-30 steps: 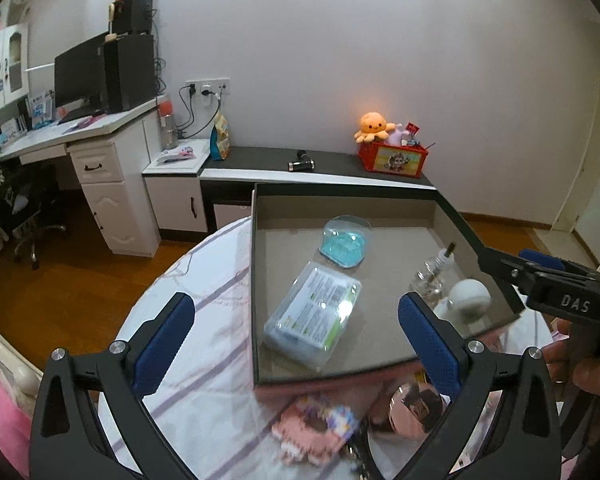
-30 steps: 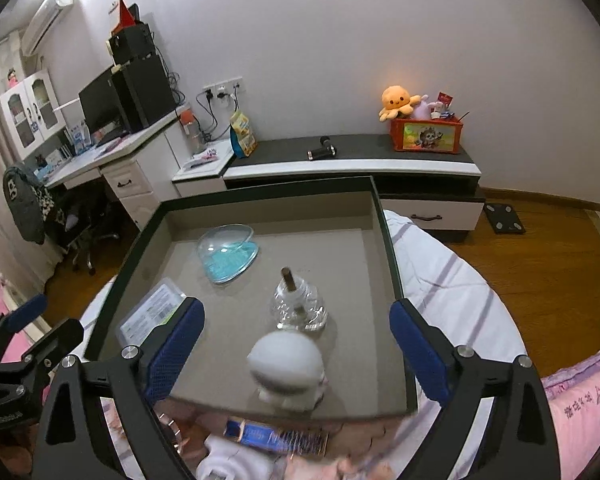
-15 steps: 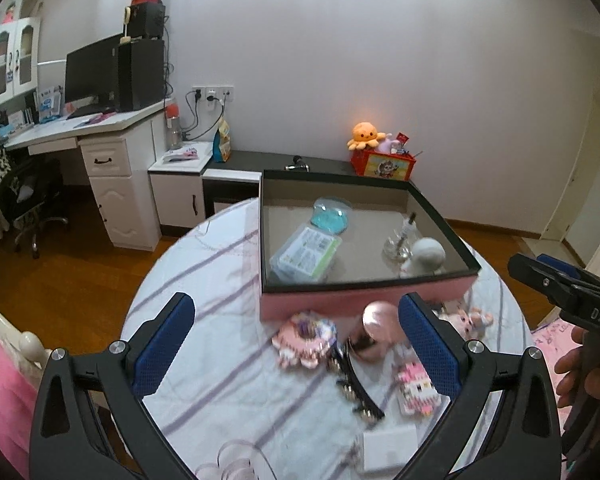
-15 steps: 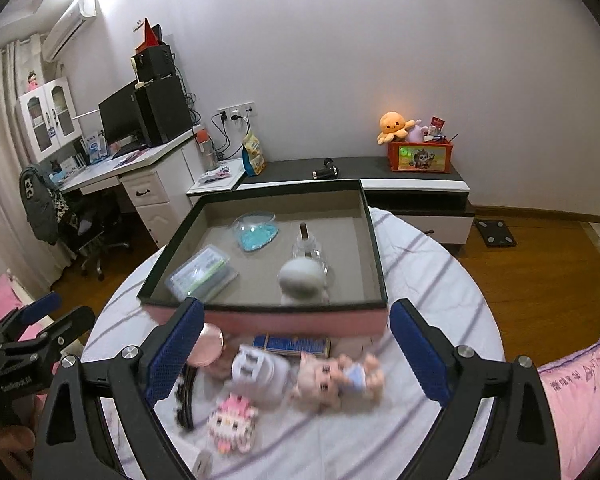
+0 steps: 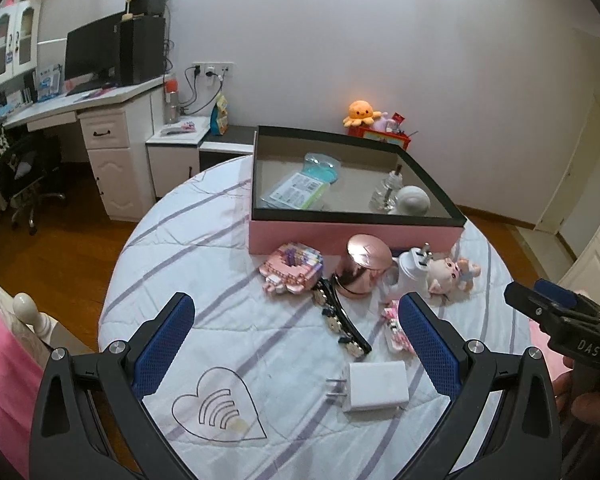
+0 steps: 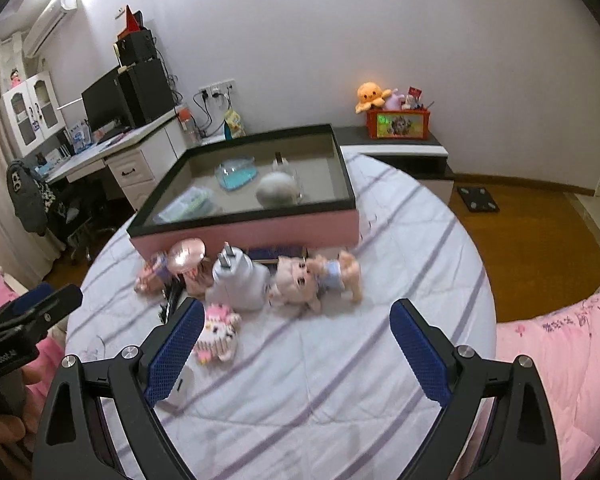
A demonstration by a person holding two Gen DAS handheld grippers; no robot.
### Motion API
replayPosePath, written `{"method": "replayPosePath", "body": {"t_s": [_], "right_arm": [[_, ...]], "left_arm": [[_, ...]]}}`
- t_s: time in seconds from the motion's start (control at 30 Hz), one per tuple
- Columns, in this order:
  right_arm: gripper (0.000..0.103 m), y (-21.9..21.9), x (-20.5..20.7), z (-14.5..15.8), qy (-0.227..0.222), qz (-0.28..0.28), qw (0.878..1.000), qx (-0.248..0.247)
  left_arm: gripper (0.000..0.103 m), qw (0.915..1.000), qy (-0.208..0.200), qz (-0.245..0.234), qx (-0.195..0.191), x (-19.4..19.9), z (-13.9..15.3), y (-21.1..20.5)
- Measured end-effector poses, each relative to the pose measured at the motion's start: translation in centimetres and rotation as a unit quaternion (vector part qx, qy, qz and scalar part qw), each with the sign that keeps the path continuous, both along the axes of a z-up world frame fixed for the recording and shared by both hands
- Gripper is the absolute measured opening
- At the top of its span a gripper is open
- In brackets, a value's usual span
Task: Organize rigid objects
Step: 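Withdraw both grippers from the box toward the remaining items, then grasp the white charger with the left gripper while the right grasps the doll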
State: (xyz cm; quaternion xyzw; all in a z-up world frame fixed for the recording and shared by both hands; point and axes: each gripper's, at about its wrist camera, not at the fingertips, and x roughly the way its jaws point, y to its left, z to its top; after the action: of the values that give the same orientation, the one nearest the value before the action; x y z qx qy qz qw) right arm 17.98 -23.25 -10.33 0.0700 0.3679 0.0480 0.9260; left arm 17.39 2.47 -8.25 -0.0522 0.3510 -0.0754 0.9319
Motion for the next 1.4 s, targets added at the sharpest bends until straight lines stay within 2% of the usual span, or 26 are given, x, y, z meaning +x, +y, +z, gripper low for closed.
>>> {"method": "replayPosePath", "body": {"t_s": [0.5, 0.97, 1.23, 1.4], "right_arm": [[0.095, -0.2, -0.7, 0.0, 0.003, -0.004, 1.000, 0.000], [0.095, -0.7, 1.2, -2.5, 0.041, -0.009, 0.999, -0.002], [0.095, -0.9, 3.3, -3.8, 0.060, -0.007, 0.998, -0.002], [0.095, -0.7, 5.4, -4.8, 0.072, -0.002, 0.997, -0.004]], "left_arm": [[0.103, 0.9999, 0.010, -0.003, 0.003, -1.0, -0.6, -0.7], [0.103, 0.9969, 0.059, -0.045, 0.029, -1.4, -4.5, -4.3], [0.103, 0.9922, 0.096, -0.059, 0.052, -0.1, -7.5, -6.3], [0.098, 0.9918, 0.100, -0.058, 0.054, 0.6, -8.4, -6.3]]}}
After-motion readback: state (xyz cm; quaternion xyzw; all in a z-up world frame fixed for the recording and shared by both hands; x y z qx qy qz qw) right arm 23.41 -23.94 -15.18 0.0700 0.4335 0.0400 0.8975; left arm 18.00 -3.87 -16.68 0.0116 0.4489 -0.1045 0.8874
